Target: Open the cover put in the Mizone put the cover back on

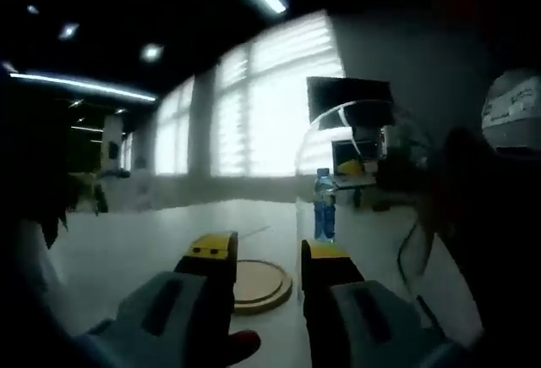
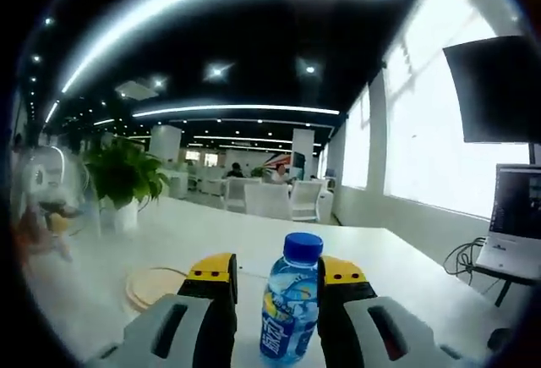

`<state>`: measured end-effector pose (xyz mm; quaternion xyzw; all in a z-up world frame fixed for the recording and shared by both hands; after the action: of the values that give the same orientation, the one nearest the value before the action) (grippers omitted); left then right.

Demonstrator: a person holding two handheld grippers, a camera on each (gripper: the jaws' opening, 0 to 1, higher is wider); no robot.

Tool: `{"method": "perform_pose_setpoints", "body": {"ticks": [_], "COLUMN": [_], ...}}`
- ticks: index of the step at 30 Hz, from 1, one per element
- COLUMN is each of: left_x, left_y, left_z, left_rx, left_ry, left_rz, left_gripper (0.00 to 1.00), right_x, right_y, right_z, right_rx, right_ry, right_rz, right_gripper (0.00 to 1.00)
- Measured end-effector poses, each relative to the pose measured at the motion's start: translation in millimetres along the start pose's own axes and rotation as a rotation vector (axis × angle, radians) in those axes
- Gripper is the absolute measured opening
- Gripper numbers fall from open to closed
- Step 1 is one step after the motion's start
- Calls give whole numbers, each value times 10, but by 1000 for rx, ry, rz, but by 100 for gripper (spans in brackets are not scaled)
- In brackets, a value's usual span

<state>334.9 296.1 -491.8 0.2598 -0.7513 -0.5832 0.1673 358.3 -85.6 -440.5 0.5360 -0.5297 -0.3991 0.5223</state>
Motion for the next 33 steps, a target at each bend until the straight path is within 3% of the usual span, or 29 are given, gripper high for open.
{"method": "perform_pose_setpoints", "body": {"ticks": [12, 21, 26, 33], "left_x": [-169, -99, -115, -121], "left_y": [-120, -162, -193, -230], "left_z": [123, 101, 89, 83], "left_rx": [-34, -65, -69, -79], "left_ry": [106, 75, 81, 80], "left_rz": [-9, -59, -24, -13], "left_gripper": [23, 19, 19, 19], "right_x": [90, 217, 250, 295], "right_y": [-57, -116, -182, -263], "right_z": [-102, -359, -544, -639], "right_rx": [-13, -45, -72, -76], "right_ry": [-26, -24, -33, -49], "right_rz": [-10, -87, -123, -145], "right_gripper": [32, 33, 32, 26]}}
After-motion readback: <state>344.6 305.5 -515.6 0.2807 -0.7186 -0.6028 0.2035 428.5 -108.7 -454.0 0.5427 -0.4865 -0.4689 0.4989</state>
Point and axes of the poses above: the point that each gripper's makers call its tool centre point, and the gripper's own axes: z roughly backward along the fingers, x roughly to its right, y roughly out of its top, the point moved 4 cm from there along z, roughly backward along the fingers, and after that the axes turned 8 degrees about x, right-handed, at the moved point
